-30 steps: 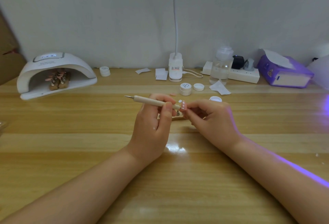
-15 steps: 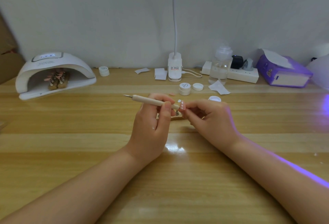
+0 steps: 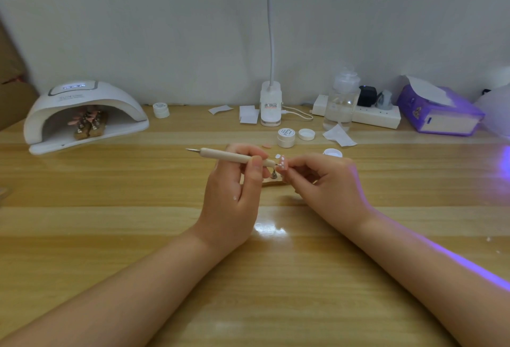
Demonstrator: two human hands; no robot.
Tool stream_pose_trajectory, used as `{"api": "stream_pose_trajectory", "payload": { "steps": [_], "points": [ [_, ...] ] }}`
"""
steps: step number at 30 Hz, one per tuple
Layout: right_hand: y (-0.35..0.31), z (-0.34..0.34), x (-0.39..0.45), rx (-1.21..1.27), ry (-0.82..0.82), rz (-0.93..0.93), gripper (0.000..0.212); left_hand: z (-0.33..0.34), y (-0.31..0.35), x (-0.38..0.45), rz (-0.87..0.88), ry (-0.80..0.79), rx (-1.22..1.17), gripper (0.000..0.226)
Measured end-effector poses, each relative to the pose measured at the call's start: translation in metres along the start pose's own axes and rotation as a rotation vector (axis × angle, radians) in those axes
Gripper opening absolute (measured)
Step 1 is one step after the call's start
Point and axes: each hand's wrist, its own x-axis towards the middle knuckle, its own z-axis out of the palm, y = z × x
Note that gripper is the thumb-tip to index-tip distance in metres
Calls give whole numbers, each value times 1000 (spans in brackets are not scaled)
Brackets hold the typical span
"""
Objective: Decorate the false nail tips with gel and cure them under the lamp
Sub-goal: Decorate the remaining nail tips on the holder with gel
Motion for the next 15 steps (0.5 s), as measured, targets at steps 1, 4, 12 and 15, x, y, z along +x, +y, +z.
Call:
{"api": "stream_pose_trajectory", "payload": {
  "steps": [1,4,12,15],
  "points": [
    [0,0,0,-1,1,3,5,0,0,0,-3,4,-1,12],
    [1,0,0,-5,3,4,5,0,-1,0,-9,1,-7,12],
    [0,-3,4,3,114,158,6,0,-2,1,-22,28,-2,12],
    [5,-6,5,-74,149,234,9,0,-3,1,-30,28,-10,13]
  ]
}}
